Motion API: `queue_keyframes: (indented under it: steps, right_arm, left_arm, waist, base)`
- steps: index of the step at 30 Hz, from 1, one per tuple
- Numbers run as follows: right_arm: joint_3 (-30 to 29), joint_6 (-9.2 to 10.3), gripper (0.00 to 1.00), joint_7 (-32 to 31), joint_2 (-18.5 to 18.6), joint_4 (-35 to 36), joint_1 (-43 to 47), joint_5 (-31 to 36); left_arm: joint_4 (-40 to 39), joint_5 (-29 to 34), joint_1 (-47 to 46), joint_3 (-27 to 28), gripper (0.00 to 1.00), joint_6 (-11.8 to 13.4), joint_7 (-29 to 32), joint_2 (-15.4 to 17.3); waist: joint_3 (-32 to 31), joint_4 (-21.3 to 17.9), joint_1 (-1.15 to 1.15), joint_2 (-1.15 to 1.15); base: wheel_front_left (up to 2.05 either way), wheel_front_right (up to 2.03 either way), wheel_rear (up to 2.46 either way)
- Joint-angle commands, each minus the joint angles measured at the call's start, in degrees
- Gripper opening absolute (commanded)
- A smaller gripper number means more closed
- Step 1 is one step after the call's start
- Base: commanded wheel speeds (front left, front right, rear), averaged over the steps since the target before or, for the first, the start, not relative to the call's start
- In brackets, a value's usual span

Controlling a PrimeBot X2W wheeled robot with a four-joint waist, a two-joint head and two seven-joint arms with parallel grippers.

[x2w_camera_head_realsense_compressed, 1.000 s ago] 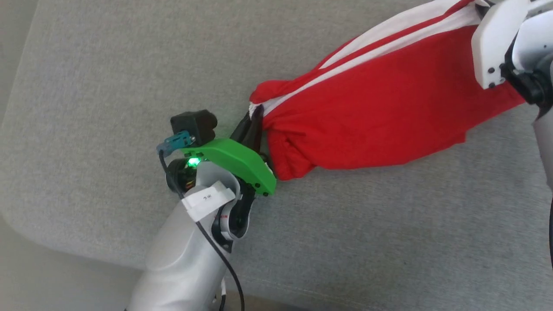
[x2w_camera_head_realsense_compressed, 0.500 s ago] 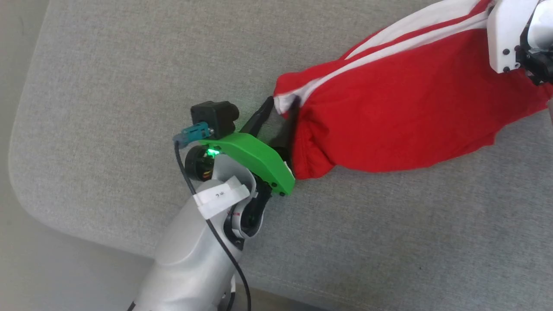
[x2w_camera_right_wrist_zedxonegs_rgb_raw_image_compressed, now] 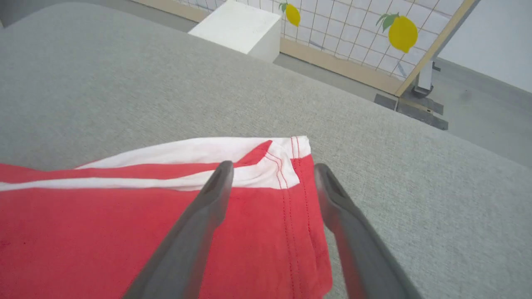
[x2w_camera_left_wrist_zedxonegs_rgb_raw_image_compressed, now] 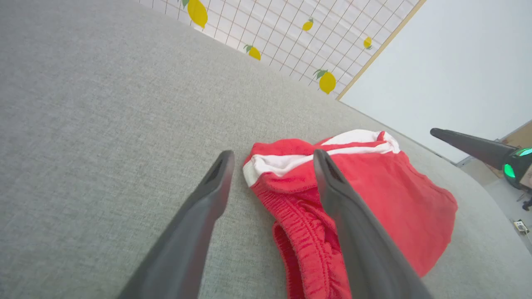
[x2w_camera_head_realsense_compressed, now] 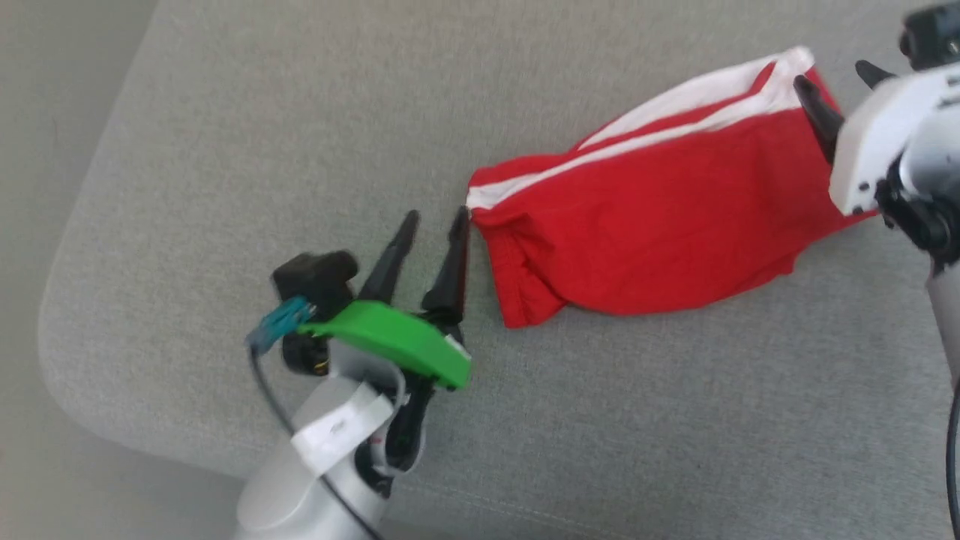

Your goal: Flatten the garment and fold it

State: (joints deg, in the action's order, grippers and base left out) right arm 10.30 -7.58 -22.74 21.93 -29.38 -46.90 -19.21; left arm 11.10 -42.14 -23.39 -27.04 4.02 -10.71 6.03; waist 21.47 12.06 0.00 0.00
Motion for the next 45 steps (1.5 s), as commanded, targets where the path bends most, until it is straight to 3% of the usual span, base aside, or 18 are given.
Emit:
queue_keyframes:
  steps: [1,6,10,14,21,29,34,42,43,44,45]
  right_arm:
    - [-1.13,0.09,1.00,2.32,-0.23,1.07,2.17,0.00]
    - [-5.62,0.09,1.00,7.43,-3.09,2.38,6.79,-0.85]
    - [-9.02,0.09,1.00,8.66,-4.83,1.40,7.97,-1.02]
    - [-12.87,0.09,1.00,7.65,-6.61,-1.08,7.08,-1.05]
    - [-19.99,0.09,1.00,2.46,-8.83,-7.55,2.38,0.91]
    - [-27.03,0.09,1.00,-6.92,-8.78,-14.15,-4.13,11.22]
    - [-28.76,0.09,1.00,-13.36,-9.86,-15.39,-6.63,16.49]
    - [-26.96,0.09,1.00,-22.84,-12.14,-14.89,-6.34,16.26]
    - [-26.78,0.09,0.83,-23.65,-12.26,-14.71,-6.10,15.68]
    - [-26.36,0.09,0.35,-24.26,-12.27,-14.29,-5.80,14.96]
    - [-25.91,0.09,0.24,-24.07,-11.97,-13.57,-5.45,14.48]
  left_arm:
    - [-0.05,0.90,0.98,0.60,1.00,-0.89,-1.91,1.10]
    - [0.77,6.42,2.32,2.67,1.00,-4.73,-4.20,2.41]
    - [-1.64,12.28,3.84,7.18,1.00,-8.65,-4.26,1.25]
    - [-3.34,16.25,5.97,11.37,1.00,-10.80,-4.28,-0.04]
    - [-7.43,22.93,8.48,17.21,1.00,-11.46,-4.28,-1.63]
    - [-8.84,24.53,9.46,17.69,1.00,-11.49,-4.29,-2.58]
    - [-8.75,25.05,9.18,17.92,1.00,-11.49,-4.29,-2.91]
    - [-8.46,24.81,9.14,17.91,1.00,-11.50,-4.29,-3.11]
    - [-8.41,24.75,9.12,17.92,1.00,-11.50,-4.29,-3.12]
    - [-8.38,24.56,9.08,17.85,1.00,-11.50,-4.29,-3.12]
    - [-8.36,24.46,9.02,17.79,1.00,-11.50,-4.29,-3.13]
  waist:
    - [-3.50,-0.59,0.00,0.00]
    - [-4.81,-0.83,0.00,0.00]
    - [-4.83,-0.78,0.00,0.00]
    - [-4.05,-0.70,0.00,0.00]
    - [-1.60,0.05,0.00,0.00]
    - [1.40,1.66,0.00,0.00]
    - [2.99,2.42,0.00,0.00]
    - [3.46,2.74,0.00,0.00]
    - [3.44,2.78,0.00,0.00]
    - [3.43,2.84,0.00,0.00]
    - [3.41,2.88,0.00,0.00]
  base:
    - [0.00,0.00,0.00]
    - [0.00,0.00,0.00]
    - [0.00,0.00,0.00]
    - [0.00,0.00,0.00]
    - [0.00,0.00,0.00]
    - [0.00,0.00,0.00]
    - [0.00,0.00,0.00]
    - [0.00,0.00,0.00]
    - [0.00,0.00,0.00]
    - [0.00,0.00,0.00]
    - [0.00,0.00,0.00]
